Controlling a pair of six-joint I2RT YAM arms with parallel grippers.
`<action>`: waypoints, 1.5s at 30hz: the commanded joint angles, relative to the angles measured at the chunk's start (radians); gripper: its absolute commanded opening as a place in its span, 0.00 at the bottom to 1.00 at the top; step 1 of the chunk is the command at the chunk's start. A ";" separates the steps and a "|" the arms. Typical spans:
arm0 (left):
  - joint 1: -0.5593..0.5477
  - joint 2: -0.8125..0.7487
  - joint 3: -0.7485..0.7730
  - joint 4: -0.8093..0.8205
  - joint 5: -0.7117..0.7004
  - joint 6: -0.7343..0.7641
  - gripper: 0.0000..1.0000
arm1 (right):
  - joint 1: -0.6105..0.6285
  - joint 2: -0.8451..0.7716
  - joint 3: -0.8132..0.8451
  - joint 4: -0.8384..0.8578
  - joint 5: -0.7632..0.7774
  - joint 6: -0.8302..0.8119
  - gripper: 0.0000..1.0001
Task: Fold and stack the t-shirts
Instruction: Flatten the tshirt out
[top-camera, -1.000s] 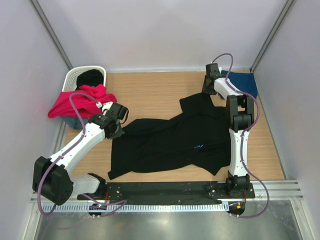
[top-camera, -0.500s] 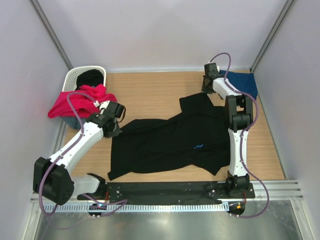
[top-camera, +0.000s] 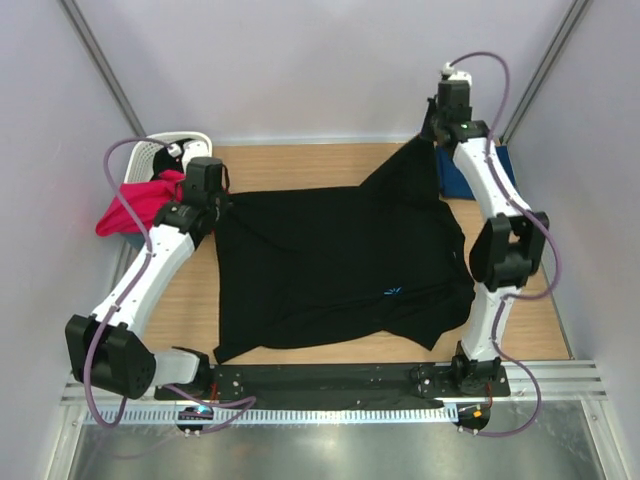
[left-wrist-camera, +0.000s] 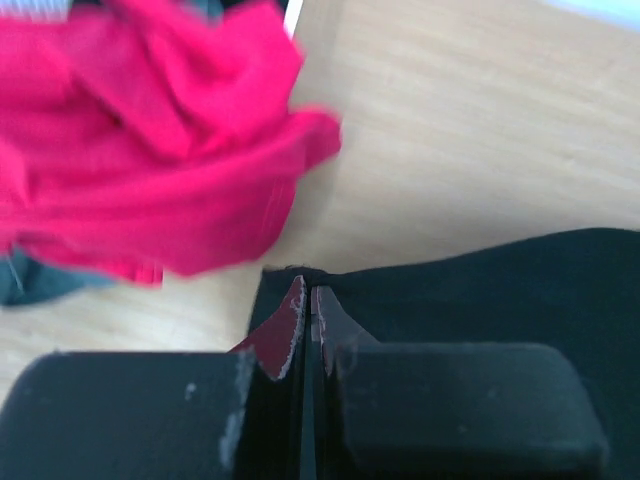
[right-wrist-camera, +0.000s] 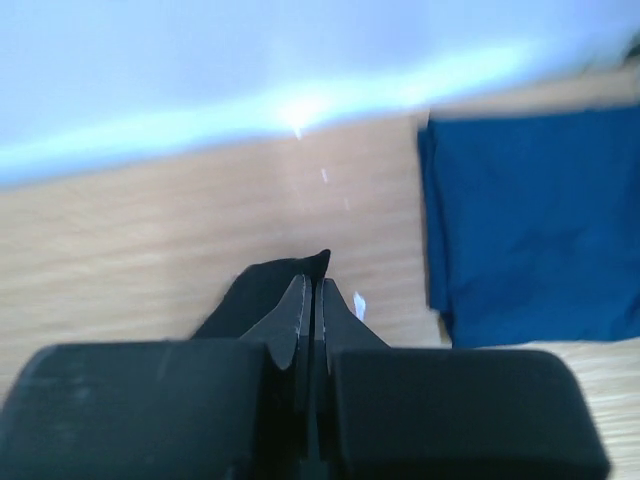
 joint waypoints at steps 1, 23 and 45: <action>0.006 0.009 0.104 0.164 -0.064 0.113 0.00 | -0.005 -0.207 0.017 0.105 0.031 -0.034 0.01; 0.006 -0.450 0.193 0.014 0.130 0.253 0.00 | -0.005 -1.000 -0.162 -0.068 0.053 -0.115 0.01; 0.006 -0.714 0.646 -0.278 0.315 0.230 0.00 | -0.006 -1.199 0.378 -0.466 0.045 -0.095 0.01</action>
